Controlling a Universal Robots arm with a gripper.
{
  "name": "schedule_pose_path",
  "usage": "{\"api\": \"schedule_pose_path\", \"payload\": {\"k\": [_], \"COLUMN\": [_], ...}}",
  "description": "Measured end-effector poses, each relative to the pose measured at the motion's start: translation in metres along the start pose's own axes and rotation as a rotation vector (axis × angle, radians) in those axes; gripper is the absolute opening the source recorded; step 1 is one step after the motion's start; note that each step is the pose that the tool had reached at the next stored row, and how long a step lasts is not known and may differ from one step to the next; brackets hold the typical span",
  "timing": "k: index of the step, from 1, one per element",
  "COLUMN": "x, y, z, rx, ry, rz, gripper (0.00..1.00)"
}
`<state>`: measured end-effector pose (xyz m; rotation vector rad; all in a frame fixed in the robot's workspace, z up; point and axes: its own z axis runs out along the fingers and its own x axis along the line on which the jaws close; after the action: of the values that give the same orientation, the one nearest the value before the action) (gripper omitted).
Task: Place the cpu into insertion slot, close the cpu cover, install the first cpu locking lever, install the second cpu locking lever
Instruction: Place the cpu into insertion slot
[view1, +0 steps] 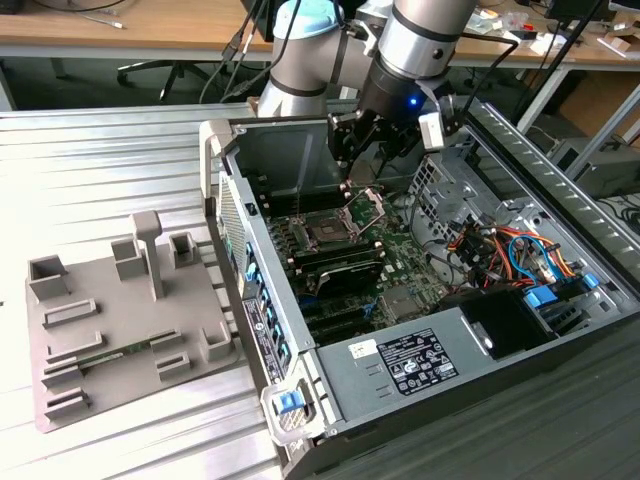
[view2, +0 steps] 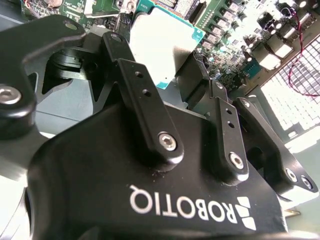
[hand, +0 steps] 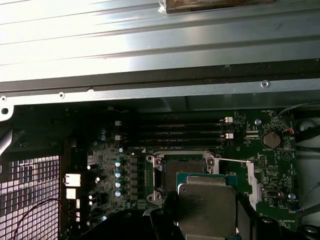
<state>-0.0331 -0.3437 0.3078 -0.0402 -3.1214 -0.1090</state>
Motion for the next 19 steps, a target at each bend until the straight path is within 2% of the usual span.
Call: {"api": "schedule_pose_path", "payload": {"k": [6, 19], "x": [0.0000, 0.0000], "y": [0.0000, 0.0000], "z": [0.0001, 0.0003], "rx": [-0.0002, -0.0019], "ry": [-0.0004, -0.0069], "rz": [0.005, 0.098], "gripper": [0.55, 0.55]}}
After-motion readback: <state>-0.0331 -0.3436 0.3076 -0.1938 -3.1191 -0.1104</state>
